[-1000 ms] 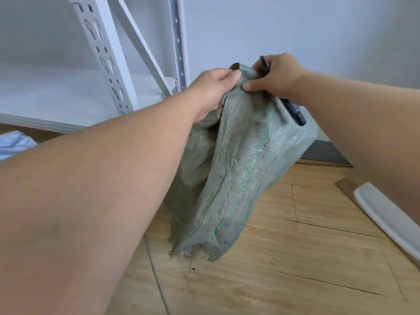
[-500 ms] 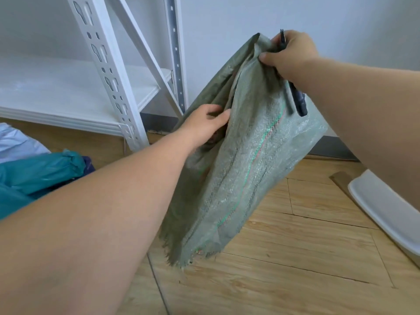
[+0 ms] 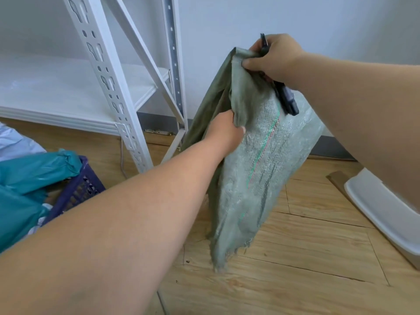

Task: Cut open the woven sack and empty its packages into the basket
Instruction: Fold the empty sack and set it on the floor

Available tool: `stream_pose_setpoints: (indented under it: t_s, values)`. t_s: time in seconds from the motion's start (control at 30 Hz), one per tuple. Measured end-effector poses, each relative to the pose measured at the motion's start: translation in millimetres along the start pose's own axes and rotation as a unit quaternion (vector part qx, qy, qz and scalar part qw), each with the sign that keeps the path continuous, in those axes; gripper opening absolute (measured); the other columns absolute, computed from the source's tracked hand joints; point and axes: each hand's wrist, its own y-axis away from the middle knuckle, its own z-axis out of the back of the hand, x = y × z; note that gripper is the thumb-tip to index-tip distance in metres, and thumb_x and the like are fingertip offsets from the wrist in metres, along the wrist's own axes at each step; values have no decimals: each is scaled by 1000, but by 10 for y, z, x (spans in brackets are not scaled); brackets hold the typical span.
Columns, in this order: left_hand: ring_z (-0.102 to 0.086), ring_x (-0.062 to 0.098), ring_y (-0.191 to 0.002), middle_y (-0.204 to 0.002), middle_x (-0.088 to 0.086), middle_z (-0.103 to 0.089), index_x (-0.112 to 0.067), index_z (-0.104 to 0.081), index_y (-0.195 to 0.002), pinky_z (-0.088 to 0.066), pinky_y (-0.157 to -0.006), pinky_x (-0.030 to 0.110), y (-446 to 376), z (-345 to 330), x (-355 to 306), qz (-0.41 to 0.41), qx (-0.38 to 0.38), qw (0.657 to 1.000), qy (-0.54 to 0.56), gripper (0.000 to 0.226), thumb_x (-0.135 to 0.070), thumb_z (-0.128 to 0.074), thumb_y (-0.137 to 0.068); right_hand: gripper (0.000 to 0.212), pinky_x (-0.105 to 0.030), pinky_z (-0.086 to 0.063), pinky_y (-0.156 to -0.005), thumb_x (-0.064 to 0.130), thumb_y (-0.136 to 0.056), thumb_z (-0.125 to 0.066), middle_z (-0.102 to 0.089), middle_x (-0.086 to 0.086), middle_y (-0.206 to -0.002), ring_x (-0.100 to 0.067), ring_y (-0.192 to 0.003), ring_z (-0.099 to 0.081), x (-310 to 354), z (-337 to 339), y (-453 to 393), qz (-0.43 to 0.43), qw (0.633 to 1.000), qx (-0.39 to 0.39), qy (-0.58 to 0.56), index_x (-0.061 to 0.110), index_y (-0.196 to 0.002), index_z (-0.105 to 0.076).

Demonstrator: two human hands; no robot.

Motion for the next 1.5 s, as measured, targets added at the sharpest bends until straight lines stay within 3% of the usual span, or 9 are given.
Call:
stream_pose_setpoints:
  t_s: [0.27, 0.4, 0.5, 0.63, 0.77, 1.0, 1.3, 1.4, 1.5]
  values:
    - [-57, 27, -113, -119, 9, -64, -10, -61, -121, -40, -82, 23, -32, 141, -83, -52, -58, 997, 23, 30, -6, -53, -92, 57, -32, -47, -76, 69, -62, -71, -65, 5, -87, -16, -77, -58, -3, 80, 74, -19, 977, 207, -54, 31, -104, -68]
    - [-54, 17, -99, -106, 0, -59, -15, -57, -126, -37, -72, 18, -22, 179, -93, -39, -45, 994, 94, 38, -1, -50, -91, 87, -33, -50, -82, 59, -35, -85, -69, 0, -116, -18, -94, -62, -13, 48, 79, -22, 964, 263, 40, 32, -116, -64]
    - [-60, 20, -105, -109, 2, -63, -16, -58, -123, -50, -83, 27, -52, 210, -123, -36, -25, 985, 170, 37, 0, -53, -90, 64, -36, -51, -94, 39, -54, -89, -73, 3, -108, -18, -100, -68, 17, 34, 126, -42, 951, 296, 81, 24, -111, -66]
    - [-59, 17, -99, -107, 5, -63, -16, -52, -113, -49, -95, 37, -144, 305, -35, -76, -47, 988, 126, 41, -14, -72, -77, 33, -39, -51, -93, 27, -69, -83, -71, 0, -105, -23, -94, -67, 20, 107, 158, -33, 963, 194, 185, 24, -98, -67]
    - [-37, 14, -131, -144, 1, -38, -19, -30, -144, -29, -108, 24, -155, 490, 167, -32, 2, 998, -60, 104, -46, -86, -62, 18, -34, -53, -80, 6, -84, -70, -72, -3, -102, -20, -90, -69, -15, 300, 217, -88, 961, 253, 75, 16, -98, -67]
    - [-57, 24, -105, -119, 2, -61, -15, -59, -123, -43, -87, 28, -277, 400, 162, 39, 213, 941, -259, 53, -40, -75, -80, 33, -34, -53, -84, 20, -79, -77, -74, -4, -101, -20, -91, -71, -375, 274, 224, -155, 961, 220, 65, 8, -109, -68]
    - [-43, 30, -130, -139, 7, -47, -26, -46, -136, -37, -103, 44, -335, -283, 488, -2, 28, 933, -358, 51, -29, -64, -88, 58, -38, -46, -97, 34, -80, -76, -62, -12, -124, -29, -115, -59, -1782, 188, 366, -378, 905, 163, 106, 2, -125, -57]
    - [-47, 30, -128, -136, 7, -52, -27, -52, -133, -38, -103, 41, -57, -591, 994, 4, 54, 929, -367, 44, -29, -61, -90, 56, -37, -44, -82, 43, -81, -74, -62, -18, -117, -36, -115, -57, -2340, -96, 709, -349, 872, 71, 334, 0, -112, -59]
    - [-48, 29, -127, -136, 7, -54, -26, -56, -130, -38, -103, 37, 281, -866, 1475, 58, 125, 929, -344, 41, -31, -61, -90, 32, -39, -46, -77, 25, -86, -67, -61, -18, -112, -37, -113, -53, -2730, -523, 964, -374, 881, 8, 289, 1, -106, -59]
